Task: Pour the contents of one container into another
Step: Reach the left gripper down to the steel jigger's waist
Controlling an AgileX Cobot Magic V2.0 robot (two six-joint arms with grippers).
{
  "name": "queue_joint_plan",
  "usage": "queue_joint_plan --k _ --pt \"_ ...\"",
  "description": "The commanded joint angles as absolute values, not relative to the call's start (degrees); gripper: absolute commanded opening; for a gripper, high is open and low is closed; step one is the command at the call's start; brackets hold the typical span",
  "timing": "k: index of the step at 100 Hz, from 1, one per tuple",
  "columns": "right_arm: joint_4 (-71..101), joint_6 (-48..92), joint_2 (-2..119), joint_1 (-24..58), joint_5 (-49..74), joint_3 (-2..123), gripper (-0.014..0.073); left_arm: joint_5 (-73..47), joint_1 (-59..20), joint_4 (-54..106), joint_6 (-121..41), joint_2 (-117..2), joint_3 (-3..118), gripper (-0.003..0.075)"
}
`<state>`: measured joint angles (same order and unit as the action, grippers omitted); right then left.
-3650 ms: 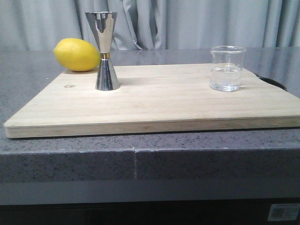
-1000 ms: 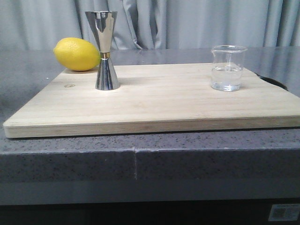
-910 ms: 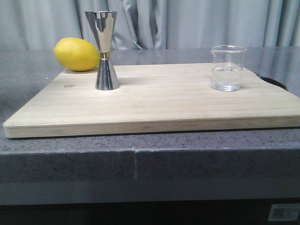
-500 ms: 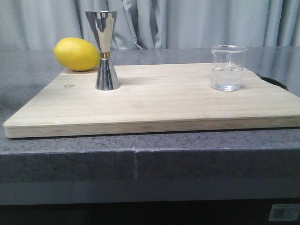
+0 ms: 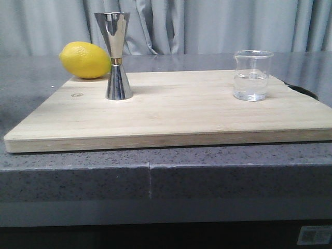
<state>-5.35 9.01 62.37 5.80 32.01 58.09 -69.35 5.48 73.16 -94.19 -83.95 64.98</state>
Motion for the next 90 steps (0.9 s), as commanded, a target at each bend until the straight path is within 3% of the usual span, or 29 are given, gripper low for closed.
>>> queue_joint_plan --k 1,49,90 --pt "-6.1 9.5 61.6 5.6 27.8 60.0 -0.0055 -71.6 4.9 79.6 -97.0 -83.8 64.5 0.0567" --pt "-6.1 9.5 61.6 5.6 28.3 60.0 -0.0055 -68.5 -1.8 82.7 -105.8 -93.9 62.7 0.0567" --pt "-6.1 9.5 61.6 5.6 27.8 60.0 -0.0055 -69.2 -3.1 86.6 -109.2 -98.4 62.7 0.0567"
